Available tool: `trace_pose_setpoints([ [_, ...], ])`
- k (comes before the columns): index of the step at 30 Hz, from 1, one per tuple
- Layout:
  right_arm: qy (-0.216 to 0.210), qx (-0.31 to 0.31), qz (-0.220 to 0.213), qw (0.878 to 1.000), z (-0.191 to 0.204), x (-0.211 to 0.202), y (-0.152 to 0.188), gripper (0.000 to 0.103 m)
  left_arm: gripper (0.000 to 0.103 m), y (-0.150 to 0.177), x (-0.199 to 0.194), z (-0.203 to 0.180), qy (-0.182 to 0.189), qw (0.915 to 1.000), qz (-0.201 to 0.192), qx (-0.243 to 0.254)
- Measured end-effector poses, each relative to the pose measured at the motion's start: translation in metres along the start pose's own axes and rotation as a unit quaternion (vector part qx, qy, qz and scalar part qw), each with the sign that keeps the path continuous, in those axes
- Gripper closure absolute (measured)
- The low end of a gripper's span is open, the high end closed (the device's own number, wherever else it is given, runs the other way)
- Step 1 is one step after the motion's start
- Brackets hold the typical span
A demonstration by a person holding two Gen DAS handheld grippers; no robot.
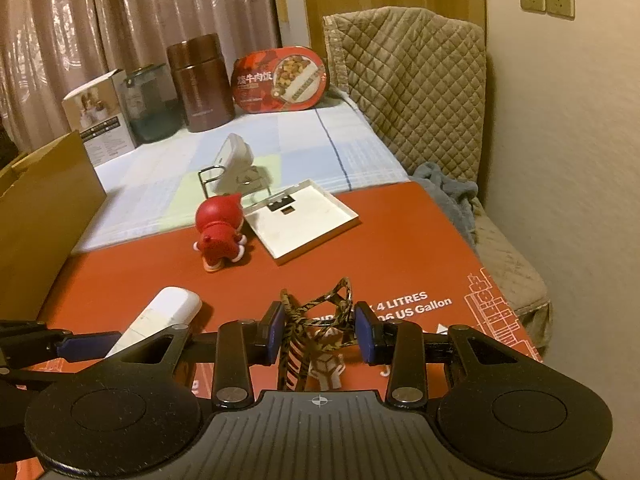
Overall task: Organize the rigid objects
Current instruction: 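Lift the stick and the strap and turn both tools toward the cardboard box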
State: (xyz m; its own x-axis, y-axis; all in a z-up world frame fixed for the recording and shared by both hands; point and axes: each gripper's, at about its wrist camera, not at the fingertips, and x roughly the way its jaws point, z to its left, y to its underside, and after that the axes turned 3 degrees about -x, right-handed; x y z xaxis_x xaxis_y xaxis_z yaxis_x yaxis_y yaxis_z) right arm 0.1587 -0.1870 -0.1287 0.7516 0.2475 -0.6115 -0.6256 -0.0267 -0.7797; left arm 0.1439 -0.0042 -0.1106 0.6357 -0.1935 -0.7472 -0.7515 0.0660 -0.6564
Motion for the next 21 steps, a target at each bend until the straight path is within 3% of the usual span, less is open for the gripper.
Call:
trace_pose_setpoints([
  [6, -0.006, -0.002, -0.007, 1.0, 0.006, -0.01, 0.004, 0.073, 0.068, 0.002, -0.012, 0.005, -0.006, 0.9999, -0.004, -0.007],
  [7, -0.007, -0.002, -0.01, 1.0, 0.006, -0.012, 0.004, 0.089, 0.068, 0.001, -0.013, 0.006, -0.007, 0.9999, -0.005, -0.009],
  [10, -0.002, -0.011, -0.002, 1.0, 0.009, -0.013, 0.006, 0.103, 0.068, 0.0, -0.018, 0.006, -0.007, 0.9999, -0.008, -0.011],
  [19, -0.009, 0.003, 0.0, 1.0, 0.006, -0.015, 0.012, 0.103, 0.068, 0.001, -0.027, 0.01, -0.006, 0.9997, -0.013, -0.019],
  [20, -0.008, 0.006, 0.0, 1.0, 0.005, -0.015, 0.012, 0.1, 0.068, 0.001, -0.028, 0.01, -0.006, 0.9997, -0.013, -0.02],
  [21, -0.008, 0.008, 0.0, 1.0, 0.004, -0.015, 0.013, 0.092, 0.068, 0.001, -0.028, 0.011, -0.007, 0.9997, -0.014, -0.021],
])
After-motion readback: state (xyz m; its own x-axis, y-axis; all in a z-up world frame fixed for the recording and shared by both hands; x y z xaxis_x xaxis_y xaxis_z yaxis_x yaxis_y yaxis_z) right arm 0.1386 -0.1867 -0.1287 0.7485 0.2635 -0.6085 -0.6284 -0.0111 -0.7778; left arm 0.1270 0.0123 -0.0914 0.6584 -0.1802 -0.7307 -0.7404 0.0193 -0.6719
